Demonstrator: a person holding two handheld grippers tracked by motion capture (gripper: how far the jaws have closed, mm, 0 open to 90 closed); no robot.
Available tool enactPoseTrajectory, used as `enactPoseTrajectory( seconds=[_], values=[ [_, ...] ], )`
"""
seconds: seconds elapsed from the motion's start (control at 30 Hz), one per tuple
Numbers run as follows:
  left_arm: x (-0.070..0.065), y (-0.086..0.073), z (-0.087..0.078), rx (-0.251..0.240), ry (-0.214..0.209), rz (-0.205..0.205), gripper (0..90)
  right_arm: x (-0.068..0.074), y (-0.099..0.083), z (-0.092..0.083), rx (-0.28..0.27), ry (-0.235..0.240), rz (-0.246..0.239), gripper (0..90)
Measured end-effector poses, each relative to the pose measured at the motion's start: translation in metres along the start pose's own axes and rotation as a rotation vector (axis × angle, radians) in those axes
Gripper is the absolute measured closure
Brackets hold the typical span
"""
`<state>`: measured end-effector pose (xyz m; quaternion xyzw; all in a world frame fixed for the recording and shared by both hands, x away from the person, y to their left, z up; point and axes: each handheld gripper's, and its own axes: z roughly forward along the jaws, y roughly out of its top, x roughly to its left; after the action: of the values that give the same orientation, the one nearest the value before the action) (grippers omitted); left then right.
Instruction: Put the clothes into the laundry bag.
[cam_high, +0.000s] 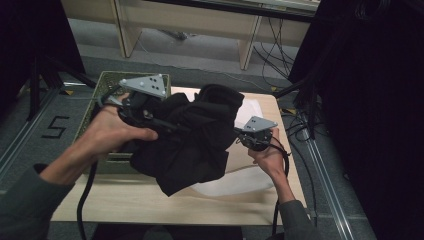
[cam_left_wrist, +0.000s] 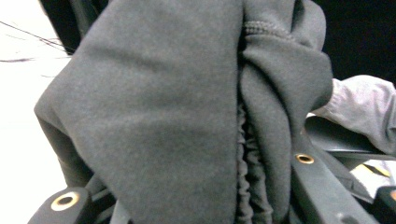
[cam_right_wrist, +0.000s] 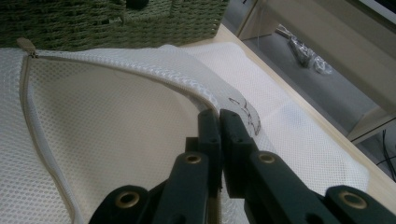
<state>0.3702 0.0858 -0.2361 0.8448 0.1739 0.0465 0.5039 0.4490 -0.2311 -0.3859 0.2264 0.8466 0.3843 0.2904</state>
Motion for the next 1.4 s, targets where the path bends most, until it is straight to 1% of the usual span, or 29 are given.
enactPoseTrajectory(
  seconds=[0.03,0.13,0.17,0.2,0.23,0.27,0.3,0.33,0.37,0.4,0.47,0.5,0.57,0.6,0.63,0.7,0.77,0.83,0.9,0.97,1.03,1.07,1.1,1.17,1.2,1.27,1.33,1.37,1.4],
  values=[
    [0.000,-0.005,0.009,0.014,-0.018,-0.004,63.1,-0.001,0.001,0.000,-0.002,0.004,-0.010,88.6],
    [-0.001,-0.019,0.035,0.068,-0.046,-0.012,63.0,-0.003,0.002,-0.002,-0.009,-0.001,-0.004,88.6],
    [-0.002,-0.026,0.046,0.086,-0.050,-0.028,63.0,-0.004,0.002,-0.002,-0.010,0.001,-0.008,88.6],
    [-0.002,-0.032,0.055,0.100,-0.062,-0.031,63.0,-0.005,0.003,-0.003,-0.012,0.006,-0.009,88.6],
    [-0.001,-0.037,0.063,0.112,-0.071,-0.032,63.0,-0.005,0.003,-0.004,-0.007,0.002,0.003,88.6],
    [-0.002,-0.041,0.068,0.126,-0.075,-0.047,63.0,-0.006,0.002,-0.004,-0.015,0.001,-0.003,88.6],
    [-0.001,-0.046,0.075,0.143,-0.084,-0.046,63.0,-0.008,0.002,-0.005,-0.023,0.013,0.010,88.6],
    [-0.001,-0.052,0.082,0.155,-0.090,-0.053,63.0,-0.008,0.002,-0.005,-0.023,0.013,0.010,88.6],
    [0.000,-0.057,0.088,0.177,-0.097,-0.046,63.0,-0.008,0.002,-0.005,-0.026,0.009,0.016,88.6],
    [-0.001,-0.062,0.092,0.180,-0.096,-0.066,63.0,-0.009,0.001,-0.006,-0.021,0.006,0.024,88.6],
    [-0.002,-0.073,0.103,0.212,-0.098,-0.067,62.9,-0.011,0.001,-0.006,-0.025,0.011,0.013,88.6],
    [-0.002,-0.077,0.109,0.224,-0.104,-0.058,62.9,-0.011,0.002,-0.007,-0.024,0.009,0.011,88.6],
    [-0.003,-0.084,0.118,0.234,-0.104,-0.064,62.8,-0.010,0.003,-0.007,-0.023,0.006,0.019,88.6],
    [-0.003,-0.087,0.125,0.240,-0.104,-0.065,62.9,-0.011,0.004,-0.007,-0.026,0.006,0.003,88.6],
    [-0.003,-0.089,0.130,0.246,-0.098,-0.063,62.8,-0.008,0.005,-0.008,-0.020,0.006,0.016,88.6],
    [-0.001,-0.090,0.139,0.262,-0.084,-0.054,62.8,-0.007,0.008,-0.008,-0.020,0.011,0.005,88.6],
    [0.001,-0.090,0.147,0.261,-0.079,-0.064,62.8,-0.004,0.011,-0.009,-0.017,0.013,0.002,88.6],
    [0.005,-0.089,0.155,0.270,-0.047,-0.060,62.7,-0.002,0.014,-0.009,-0.017,0.013,-0.011,88.6],
    [0.009,-0.088,0.164,0.274,-0.011,-0.075,62.7,0.001,0.017,-0.011,-0.012,0.016,-0.001,88.6],
    [0.015,-0.086,0.169,0.289,0.014,-0.058,62.6,0.003,0.019,-0.011,-0.012,0.018,-0.017,88.6],
    [0.020,-0.084,0.172,0.298,0.036,-0.060,62.4,0.004,0.020,-0.012,-0.010,0.021,-0.022,88.6],
    [0.021,-0.083,0.172,0.300,0.045,-0.067,62.4,0.006,0.021,-0.013,-0.004,0.025,-0.008,88.6],
    [0.024,-0.081,0.173,0.299,0.055,-0.063,62.3,0.006,0.022,-0.014,-0.005,0.028,-0.009,88.6],
    [0.030,-0.078,0.176,0.296,0.077,-0.086,62.3,0.008,0.023,-0.014,-0.008,0.027,-0.026,88.7],
    [0.033,-0.077,0.177,0.304,0.087,-0.081,62.2,0.010,0.024,-0.014,-0.003,0.034,-0.013,88.7],
    [0.038,-0.076,0.179,0.310,0.105,-0.082,62.1,0.010,0.025,-0.014,-0.006,0.040,-0.038,88.7],
    [0.041,-0.075,0.185,0.320,0.133,-0.101,61.9,0.011,0.026,-0.014,-0.006,0.039,-0.037,88.7],
    [0.043,-0.075,0.187,0.334,0.146,-0.087,61.8,0.011,0.026,-0.013,-0.010,0.041,-0.047,88.7],
    [0.045,-0.076,0.190,0.340,0.161,-0.088,61.7,0.011,0.026,-0.013,-0.004,0.045,-0.045,88.8]
  ],
)
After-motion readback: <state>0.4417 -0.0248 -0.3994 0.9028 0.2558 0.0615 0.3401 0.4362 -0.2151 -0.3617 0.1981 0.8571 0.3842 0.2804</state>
